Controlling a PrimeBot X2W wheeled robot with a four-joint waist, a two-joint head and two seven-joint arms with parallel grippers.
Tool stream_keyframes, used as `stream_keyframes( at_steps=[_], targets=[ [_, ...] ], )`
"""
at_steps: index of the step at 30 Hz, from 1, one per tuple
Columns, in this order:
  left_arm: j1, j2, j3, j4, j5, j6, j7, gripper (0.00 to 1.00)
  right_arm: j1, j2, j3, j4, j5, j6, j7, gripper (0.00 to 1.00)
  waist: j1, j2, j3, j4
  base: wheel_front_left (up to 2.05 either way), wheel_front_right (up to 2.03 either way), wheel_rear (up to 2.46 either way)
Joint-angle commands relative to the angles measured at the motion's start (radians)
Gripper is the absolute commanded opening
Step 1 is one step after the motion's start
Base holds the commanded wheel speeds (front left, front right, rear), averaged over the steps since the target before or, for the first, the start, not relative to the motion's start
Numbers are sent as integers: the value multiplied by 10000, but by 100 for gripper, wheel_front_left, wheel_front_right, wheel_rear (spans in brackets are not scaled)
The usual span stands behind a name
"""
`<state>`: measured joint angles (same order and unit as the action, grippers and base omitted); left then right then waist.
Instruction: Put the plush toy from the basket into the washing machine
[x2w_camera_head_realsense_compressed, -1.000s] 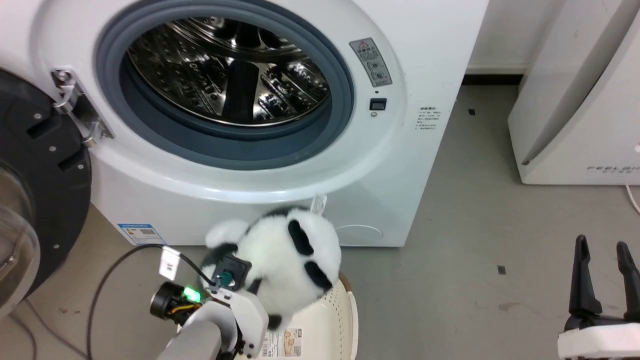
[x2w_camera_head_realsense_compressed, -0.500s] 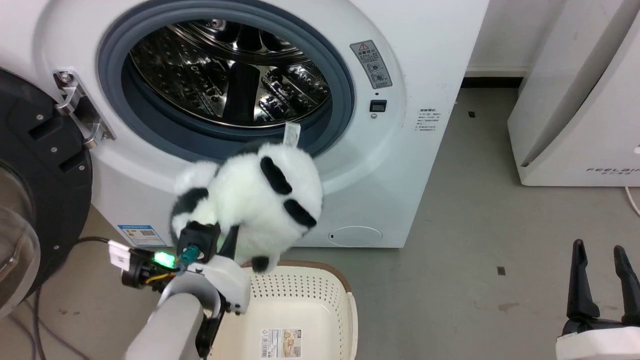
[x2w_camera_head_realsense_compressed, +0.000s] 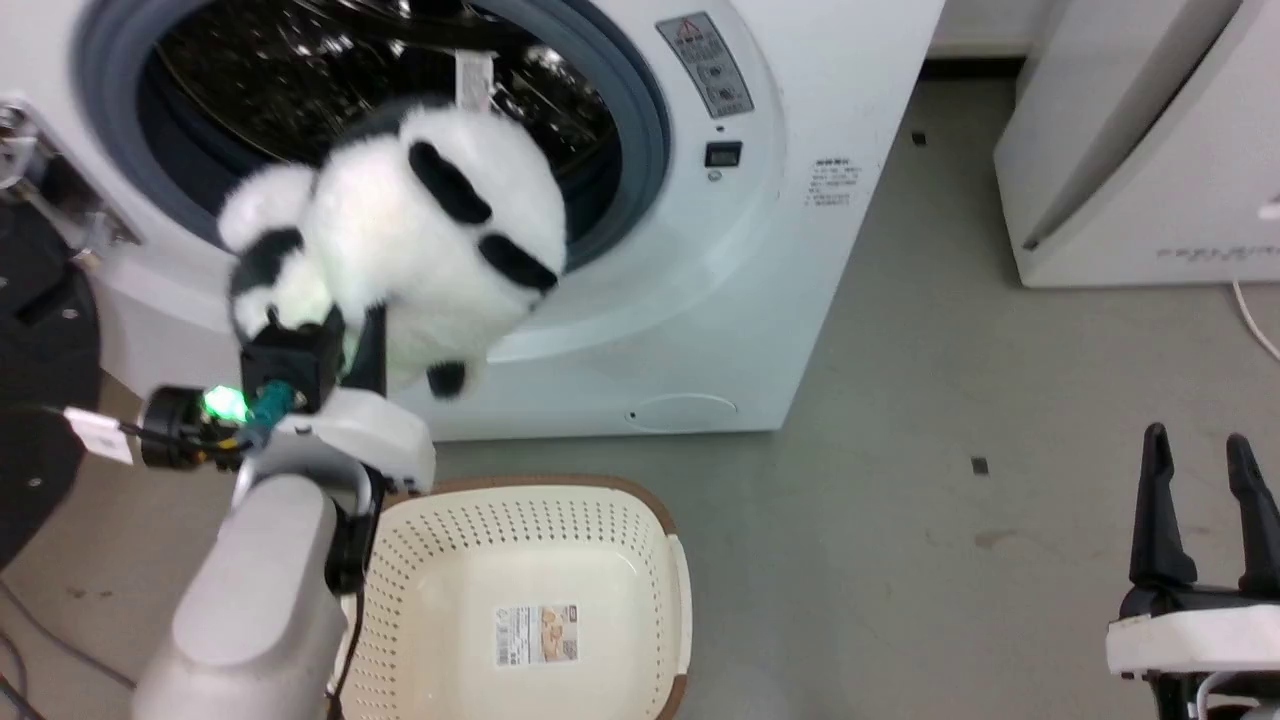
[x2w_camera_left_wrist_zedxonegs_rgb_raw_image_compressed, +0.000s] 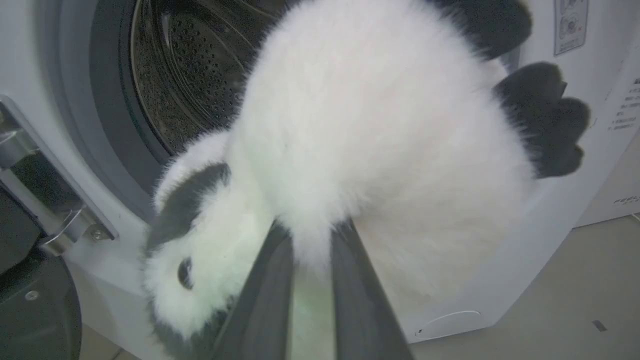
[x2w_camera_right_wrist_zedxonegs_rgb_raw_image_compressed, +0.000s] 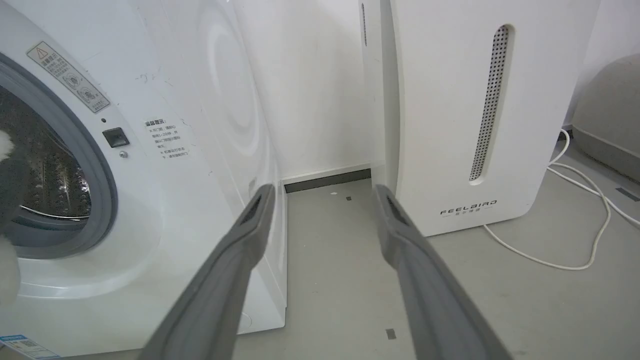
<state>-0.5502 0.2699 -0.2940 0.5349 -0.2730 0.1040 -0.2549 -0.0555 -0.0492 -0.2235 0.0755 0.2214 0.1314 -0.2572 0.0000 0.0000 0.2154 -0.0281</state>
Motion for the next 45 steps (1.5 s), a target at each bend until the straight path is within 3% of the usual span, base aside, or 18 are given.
stream_keyframes(
  at_steps=[1, 8, 15, 45],
  targets=[
    [-287, 50, 104, -102, 94, 73, -68, 0, -179, -10, 6, -45, 52, -7, -46, 100, 0, 0, 375, -248, 0, 0, 0],
    [-1507, 234, 479, 296, 527, 29, -68, 0, -702, -10, 68, -17, 216, -7, -46, 100, 0, 0, 1280, -793, 0, 0, 0],
    [-3180, 770, 935, 1159, 720, -66, -68, 0, -1352, -10, 187, -5, 515, -7, -46, 100, 0, 0, 2388, -1519, 0, 0, 0],
    [-8476, 2351, 1079, 3457, 1182, -249, -54, 0, -2674, -10, 685, -107, 1301, -7, -46, 100, 0, 0, 5289, -2828, 0, 0, 0]
  ],
)
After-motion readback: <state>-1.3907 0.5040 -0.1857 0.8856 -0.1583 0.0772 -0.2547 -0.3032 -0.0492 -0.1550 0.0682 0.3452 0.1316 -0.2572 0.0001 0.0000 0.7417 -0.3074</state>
